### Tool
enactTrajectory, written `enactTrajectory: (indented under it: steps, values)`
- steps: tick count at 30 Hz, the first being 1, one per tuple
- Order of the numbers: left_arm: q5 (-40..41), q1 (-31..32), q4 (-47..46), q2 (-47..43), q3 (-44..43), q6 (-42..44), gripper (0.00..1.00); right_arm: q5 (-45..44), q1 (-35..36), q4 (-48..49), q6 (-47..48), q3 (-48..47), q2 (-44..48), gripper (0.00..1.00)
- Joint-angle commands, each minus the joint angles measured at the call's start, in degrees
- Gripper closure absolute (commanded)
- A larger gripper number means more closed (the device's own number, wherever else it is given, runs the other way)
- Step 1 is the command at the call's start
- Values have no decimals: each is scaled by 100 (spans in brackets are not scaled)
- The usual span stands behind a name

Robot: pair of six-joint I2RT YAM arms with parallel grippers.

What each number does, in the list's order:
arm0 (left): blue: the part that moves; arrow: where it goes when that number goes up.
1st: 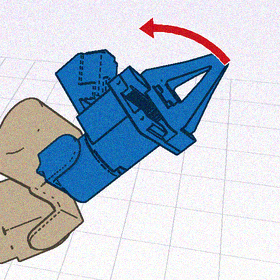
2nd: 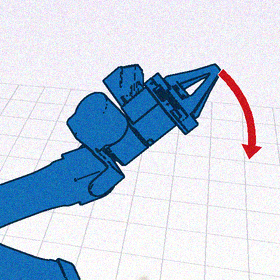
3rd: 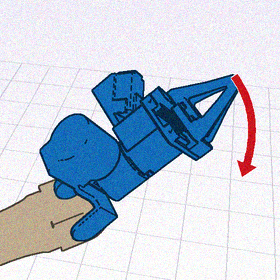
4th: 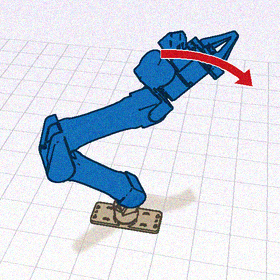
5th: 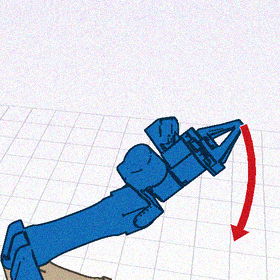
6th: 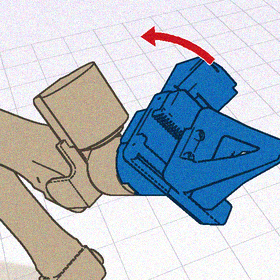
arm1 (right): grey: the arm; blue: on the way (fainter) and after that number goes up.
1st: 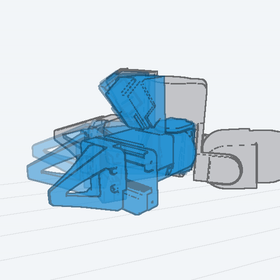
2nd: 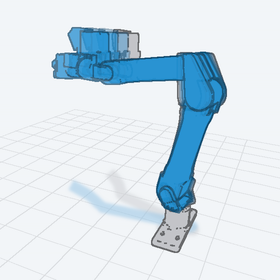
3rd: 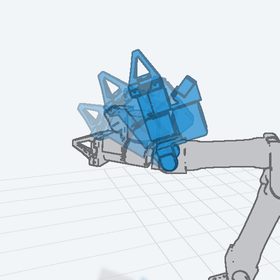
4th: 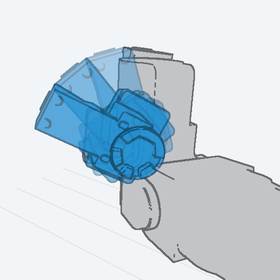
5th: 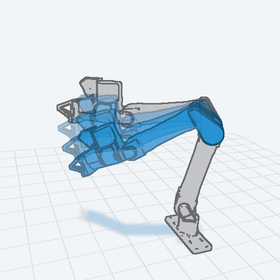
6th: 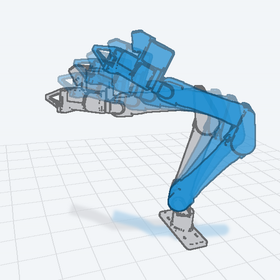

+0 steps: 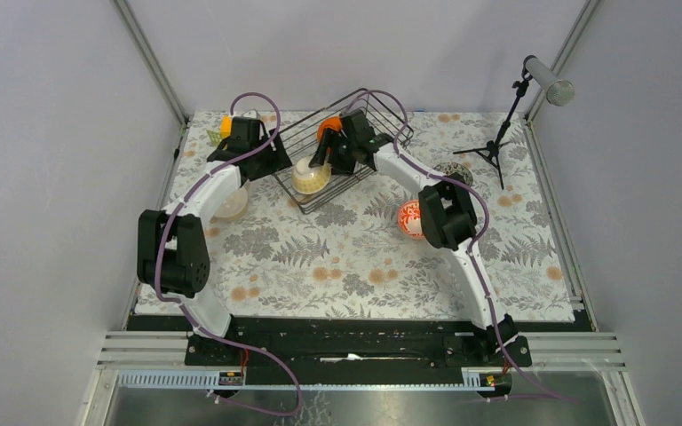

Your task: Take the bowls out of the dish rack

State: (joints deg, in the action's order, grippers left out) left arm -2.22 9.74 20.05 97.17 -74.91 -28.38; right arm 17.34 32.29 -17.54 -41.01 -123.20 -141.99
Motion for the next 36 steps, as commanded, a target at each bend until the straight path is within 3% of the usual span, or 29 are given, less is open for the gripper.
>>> enactTrajectory:
  steps: [1,12,25,36]
  values:
    - [-265,-33,-170,125,-272,-68,26,-316,13,-184,442,-225,571,42]
    - [-586,-16,-252,72,-403,-147,27,-667,128,-238,1204,-542,877,47]
    - [-806,-7,-494,-243,-190,-231,27,-869,126,-237,1339,-971,1109,54]
    - [-863,306,-509,-533,-63,-422,28,-1382,119,-239,2099,-478,1880,56]
